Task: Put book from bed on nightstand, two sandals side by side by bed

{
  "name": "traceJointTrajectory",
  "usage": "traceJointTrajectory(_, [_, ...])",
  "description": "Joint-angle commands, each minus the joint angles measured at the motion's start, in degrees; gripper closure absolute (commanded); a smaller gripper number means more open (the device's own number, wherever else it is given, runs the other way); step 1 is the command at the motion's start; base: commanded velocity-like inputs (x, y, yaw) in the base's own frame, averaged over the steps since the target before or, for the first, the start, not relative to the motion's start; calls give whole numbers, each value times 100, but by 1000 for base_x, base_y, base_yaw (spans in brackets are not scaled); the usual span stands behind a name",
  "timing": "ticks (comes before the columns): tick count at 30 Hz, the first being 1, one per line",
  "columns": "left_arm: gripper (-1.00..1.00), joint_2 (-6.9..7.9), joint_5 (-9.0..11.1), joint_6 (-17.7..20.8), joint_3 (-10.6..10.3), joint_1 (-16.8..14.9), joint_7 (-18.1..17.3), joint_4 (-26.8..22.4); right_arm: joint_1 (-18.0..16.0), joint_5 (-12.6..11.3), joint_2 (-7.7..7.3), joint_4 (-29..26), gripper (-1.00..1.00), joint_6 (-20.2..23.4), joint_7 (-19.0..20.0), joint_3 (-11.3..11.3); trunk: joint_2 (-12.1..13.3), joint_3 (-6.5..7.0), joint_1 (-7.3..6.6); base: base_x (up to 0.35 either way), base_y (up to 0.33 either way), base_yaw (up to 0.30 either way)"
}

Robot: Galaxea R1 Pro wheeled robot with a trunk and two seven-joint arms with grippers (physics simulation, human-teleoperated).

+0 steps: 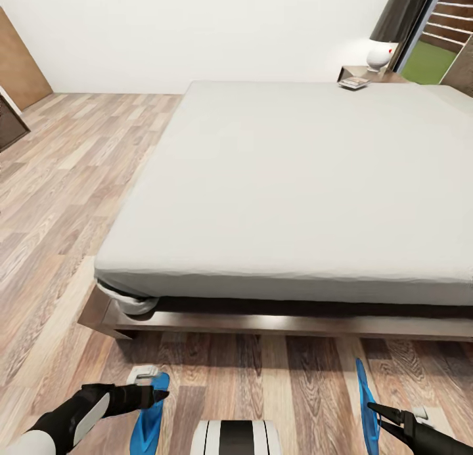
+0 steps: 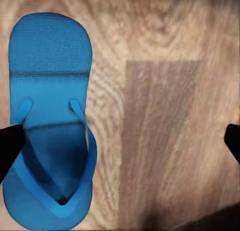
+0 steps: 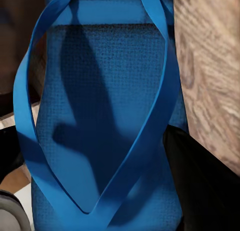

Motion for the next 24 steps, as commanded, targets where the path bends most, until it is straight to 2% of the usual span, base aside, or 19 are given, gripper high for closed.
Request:
traceJointTrajectory(1, [-100,77,45,46,-25,-2,-365,-24,-3,-59,-4,17,100,45,-11,44,-1,-3,-1,0,0,0])
traceJointTrajectory(3, [-100,127,52,51,-8,-2,-677,-38,-3,-58,-4,71,100,32,-34,40,-1,-3,-1,0,0,0])
traceJointTrajectory(4, [-100,132,56,48,59,-2,-725,-40,-3,-54,-4,84,100,18,-65,39,-1,-3,-1,0,0,0])
traceJointTrajectory(5, [-100,133,58,42,190,-2,-758,-41,-3,-51,-4,90,100,-12,-157,38,-1,-3,-1,0,0,0])
traceJointTrajectory(7, [-100,122,60,36,447,-2,-796,-46,-3,-50,-4,95,100,-222,-587,38,-1,-3,-1,0,0,0])
traceJointTrajectory(9, [-100,116,59,35,563,-2,-807,-49,-3,-49,-4,88,100,-519,-1261,38,-1,-3,-1,0,0,0])
traceJointTrajectory(10, [-100,114,58,34,602,-2,-811,-47,-3,-49,-4,84,100,-762,-1880,40,-1,-3,-1,0,0,0])
traceJointTrajectory(11, [-100,113,59,34,617,-2,-813,-45,-3,-49,-4,79,100,-939,-2247,42,-1,-3,-1,0,0,0])
traceJointTrajectory(13, [-100,104,60,35,632,-2,-814,-43,-3,-49,-4,80,100,-1359,-2696,50,-1,-3,-1,0,0,0])
traceJointTrajectory(17, [-100,58,61,26,642,-2,-808,-42,-3,-44,5,80,100,-2187,-2980,107,-1,-3,-1,0,0,0])
traceJointTrajectory(20, [-100,-13,55,25,643,-2,-807,-34,-3,-26,33,74,100,-2273,-3003,124,-1,-3,-1,0,0,0])
traceJointTrajectory(24, [-100,-27,52,25,643,-2,-807,-33,-3,-20,44,79,100,-2289,-3005,126,-1,-3,-1,0,0,0])
